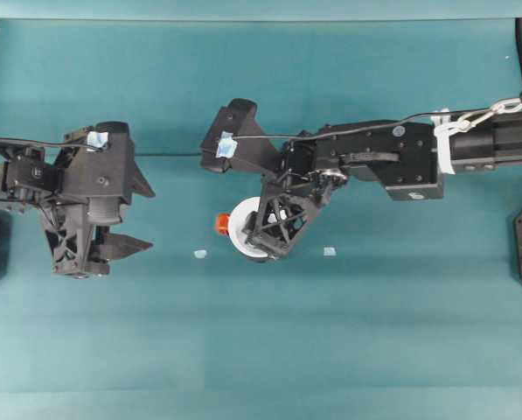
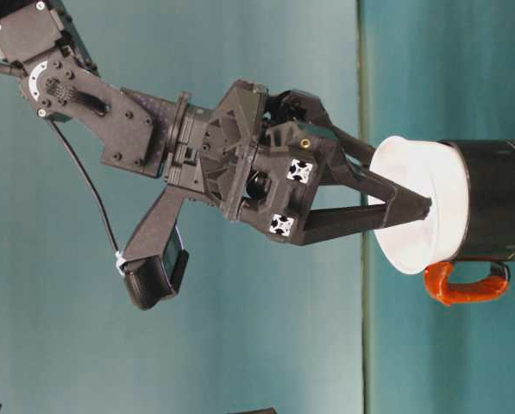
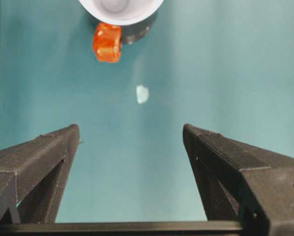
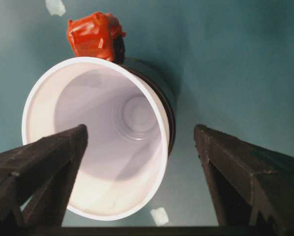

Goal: Put the paper cup into the moved red handle cup holder.

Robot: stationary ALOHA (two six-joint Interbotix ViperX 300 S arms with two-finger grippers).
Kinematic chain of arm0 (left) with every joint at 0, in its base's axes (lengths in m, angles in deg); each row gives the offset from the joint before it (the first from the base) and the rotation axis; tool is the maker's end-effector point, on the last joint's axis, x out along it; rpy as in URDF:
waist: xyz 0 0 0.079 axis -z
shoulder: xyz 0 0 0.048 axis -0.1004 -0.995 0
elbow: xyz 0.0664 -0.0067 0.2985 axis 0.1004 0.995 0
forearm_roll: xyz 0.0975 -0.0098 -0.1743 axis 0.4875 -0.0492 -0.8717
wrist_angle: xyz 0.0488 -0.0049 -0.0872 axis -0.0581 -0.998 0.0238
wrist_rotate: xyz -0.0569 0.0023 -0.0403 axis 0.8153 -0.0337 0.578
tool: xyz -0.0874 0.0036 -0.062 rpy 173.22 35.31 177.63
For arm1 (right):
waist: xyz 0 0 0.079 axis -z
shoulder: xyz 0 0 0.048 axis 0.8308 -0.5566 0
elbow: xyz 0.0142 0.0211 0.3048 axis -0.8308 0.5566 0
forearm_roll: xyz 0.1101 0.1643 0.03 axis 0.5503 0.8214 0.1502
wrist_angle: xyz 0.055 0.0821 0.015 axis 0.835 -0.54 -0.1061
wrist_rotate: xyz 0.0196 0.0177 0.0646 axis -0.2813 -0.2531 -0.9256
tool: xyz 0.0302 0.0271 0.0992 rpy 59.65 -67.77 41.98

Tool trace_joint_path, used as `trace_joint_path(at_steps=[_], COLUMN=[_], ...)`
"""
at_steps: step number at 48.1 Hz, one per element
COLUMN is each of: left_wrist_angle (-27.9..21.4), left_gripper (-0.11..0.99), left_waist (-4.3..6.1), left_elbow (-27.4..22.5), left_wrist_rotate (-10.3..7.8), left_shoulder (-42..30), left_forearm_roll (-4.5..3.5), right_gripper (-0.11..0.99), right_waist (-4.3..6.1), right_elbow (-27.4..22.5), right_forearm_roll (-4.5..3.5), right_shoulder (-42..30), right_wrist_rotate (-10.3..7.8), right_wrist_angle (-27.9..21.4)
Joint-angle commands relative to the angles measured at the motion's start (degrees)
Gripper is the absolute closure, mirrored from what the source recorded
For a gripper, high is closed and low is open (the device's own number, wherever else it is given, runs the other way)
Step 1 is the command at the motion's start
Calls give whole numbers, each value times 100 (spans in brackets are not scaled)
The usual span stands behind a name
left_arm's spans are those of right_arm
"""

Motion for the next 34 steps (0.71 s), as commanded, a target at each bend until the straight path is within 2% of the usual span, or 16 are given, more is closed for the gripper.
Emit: trace_joint_path(at_steps=[1,6,11,20,24,31,34], left_wrist_angle=[44,44,44,44,44,44,44], left_gripper=[-4,-4,-4,-4,-4,-4,-4], left_waist=[9,26,35,35,62,105,105], left_elbow=[-53,-44,-18,18,26,53,62], left_wrist_rotate=[0,-9,-9,-9,0,-9,-9], left_shoulder=[35,53,62,105,114,149,158], left_forearm_roll=[18,18,18,18,18,18,18], right_gripper=[27,27,27,27,27,27,27], right_waist=[-35,-44,-44,-44,-88,-158,-158], right_elbow=[-70,-18,141,729,1116,1670,1890], right_forearm_roll=[-88,-272,-404,-431,-431,-431,-431], right_shoulder=[448,791,1248,1986,2320,2865,3076], right_wrist_rotate=[35,35,62,132,202,255,264], right_wrist_angle=[26,26,97,360,545,1055,1336])
